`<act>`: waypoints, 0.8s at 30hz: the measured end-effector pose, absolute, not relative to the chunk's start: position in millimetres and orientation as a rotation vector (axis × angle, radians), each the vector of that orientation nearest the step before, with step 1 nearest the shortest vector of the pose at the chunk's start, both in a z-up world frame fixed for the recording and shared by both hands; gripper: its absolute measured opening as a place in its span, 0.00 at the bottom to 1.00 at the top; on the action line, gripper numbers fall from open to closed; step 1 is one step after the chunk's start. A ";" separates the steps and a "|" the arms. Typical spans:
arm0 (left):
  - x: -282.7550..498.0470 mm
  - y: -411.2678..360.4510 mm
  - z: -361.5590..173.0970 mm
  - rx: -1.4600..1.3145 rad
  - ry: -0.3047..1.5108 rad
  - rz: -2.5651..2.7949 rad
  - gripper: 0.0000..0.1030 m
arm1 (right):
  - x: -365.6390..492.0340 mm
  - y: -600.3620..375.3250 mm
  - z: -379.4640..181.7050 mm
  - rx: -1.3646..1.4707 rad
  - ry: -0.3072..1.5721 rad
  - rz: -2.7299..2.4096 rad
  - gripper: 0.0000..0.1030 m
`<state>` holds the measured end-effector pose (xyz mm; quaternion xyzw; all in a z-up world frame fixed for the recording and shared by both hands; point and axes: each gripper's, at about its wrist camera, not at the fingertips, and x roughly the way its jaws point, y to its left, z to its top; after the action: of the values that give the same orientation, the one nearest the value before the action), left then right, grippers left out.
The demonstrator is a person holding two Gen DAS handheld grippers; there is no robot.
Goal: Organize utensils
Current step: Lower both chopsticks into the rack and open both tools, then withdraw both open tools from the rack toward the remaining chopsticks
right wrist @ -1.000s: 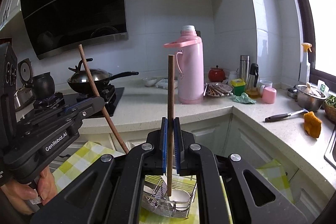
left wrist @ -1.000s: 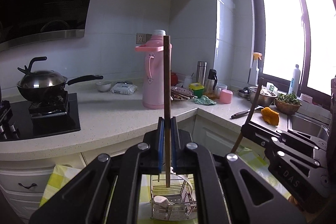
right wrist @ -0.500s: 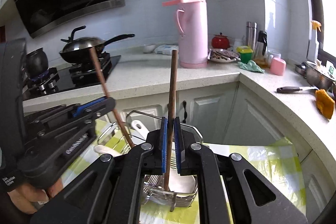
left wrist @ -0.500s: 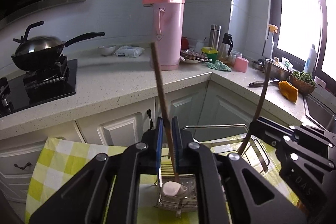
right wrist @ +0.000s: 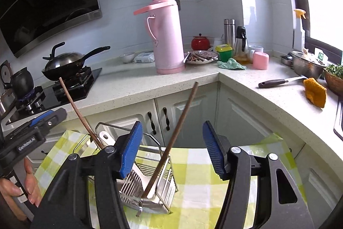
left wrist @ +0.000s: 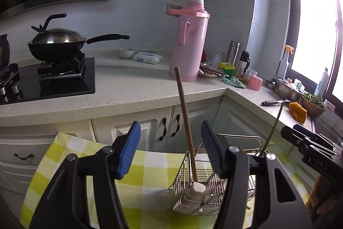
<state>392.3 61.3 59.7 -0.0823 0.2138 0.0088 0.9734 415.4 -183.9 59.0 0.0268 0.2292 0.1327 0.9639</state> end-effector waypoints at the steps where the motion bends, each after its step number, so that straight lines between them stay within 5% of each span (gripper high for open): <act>1: 386.6 62.5 60.7 -0.170 0.428 0.020 0.58 | 411.1 -186.7 59.5 0.056 0.461 0.267 0.55; 14: 283.7 69.0 37.0 -0.140 0.431 0.060 0.89 | 327.4 -219.0 47.8 0.061 0.442 0.262 0.55; 24: 225.2 53.8 -12.0 -0.050 0.511 0.071 0.95 | 259.6 -216.6 -1.6 0.025 0.497 0.251 0.55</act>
<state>225.2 53.8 -12.0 -0.0246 0.2527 0.0350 0.9666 259.6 -216.5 -1.6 0.0122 0.2454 0.1241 0.9614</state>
